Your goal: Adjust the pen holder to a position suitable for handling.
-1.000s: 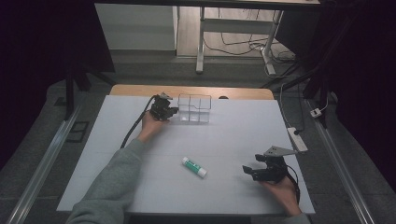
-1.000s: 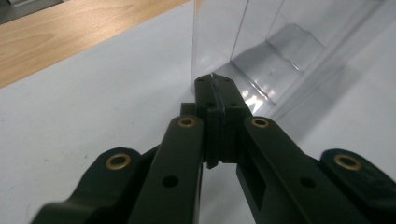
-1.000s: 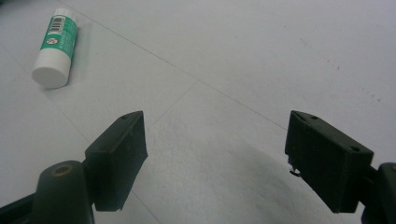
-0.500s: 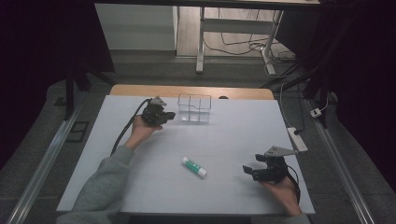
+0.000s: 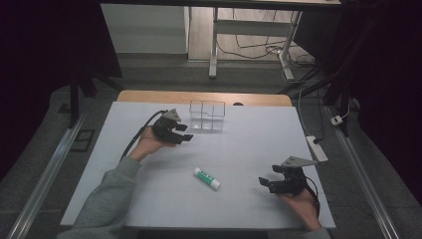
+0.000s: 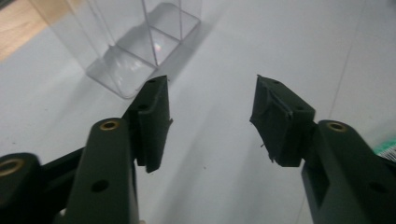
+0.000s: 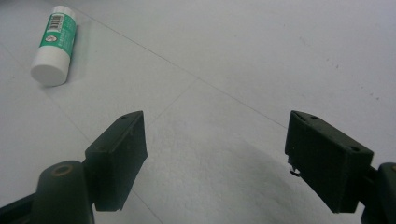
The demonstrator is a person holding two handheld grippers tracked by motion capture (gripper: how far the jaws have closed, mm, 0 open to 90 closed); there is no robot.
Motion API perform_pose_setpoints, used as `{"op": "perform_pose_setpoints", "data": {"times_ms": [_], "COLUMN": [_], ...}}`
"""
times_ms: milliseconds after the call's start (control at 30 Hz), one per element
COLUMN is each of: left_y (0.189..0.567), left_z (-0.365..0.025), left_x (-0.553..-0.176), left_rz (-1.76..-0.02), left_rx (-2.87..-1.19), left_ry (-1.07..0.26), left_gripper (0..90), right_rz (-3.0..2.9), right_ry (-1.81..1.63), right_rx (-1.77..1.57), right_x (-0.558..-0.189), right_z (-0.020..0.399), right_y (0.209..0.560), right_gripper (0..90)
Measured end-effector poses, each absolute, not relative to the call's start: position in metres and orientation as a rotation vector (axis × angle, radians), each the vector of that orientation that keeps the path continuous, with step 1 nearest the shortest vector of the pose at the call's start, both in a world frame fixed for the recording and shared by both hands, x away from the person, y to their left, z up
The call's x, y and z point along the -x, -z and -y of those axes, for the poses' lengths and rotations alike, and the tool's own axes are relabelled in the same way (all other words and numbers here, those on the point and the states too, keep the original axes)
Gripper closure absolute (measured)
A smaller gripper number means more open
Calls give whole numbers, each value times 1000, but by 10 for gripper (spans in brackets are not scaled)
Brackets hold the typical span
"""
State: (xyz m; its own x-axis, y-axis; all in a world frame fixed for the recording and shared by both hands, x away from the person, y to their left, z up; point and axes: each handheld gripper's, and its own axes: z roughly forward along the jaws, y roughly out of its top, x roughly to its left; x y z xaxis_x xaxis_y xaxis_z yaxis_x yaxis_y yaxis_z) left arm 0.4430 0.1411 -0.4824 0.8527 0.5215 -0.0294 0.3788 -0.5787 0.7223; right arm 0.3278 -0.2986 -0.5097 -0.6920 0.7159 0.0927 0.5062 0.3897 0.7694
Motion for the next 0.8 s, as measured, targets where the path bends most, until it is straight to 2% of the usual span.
{"op": "perform_pose_setpoints", "data": {"times_ms": [333, 800], "left_y": [481, 479], "left_z": [-133, -114], "left_x": [-436, -423], "left_rz": [-541, -389], "left_rx": [-2307, -2370], "left_ry": [-200, -159], "left_gripper": [372, 341], "right_rz": [-2398, -2405], "right_ry": [-1179, -1183], "right_rx": [-1069, -1064], "right_x": [-328, -328], "right_z": [299, 299], "right_y": [510, 510], "right_gripper": [199, 199]}}
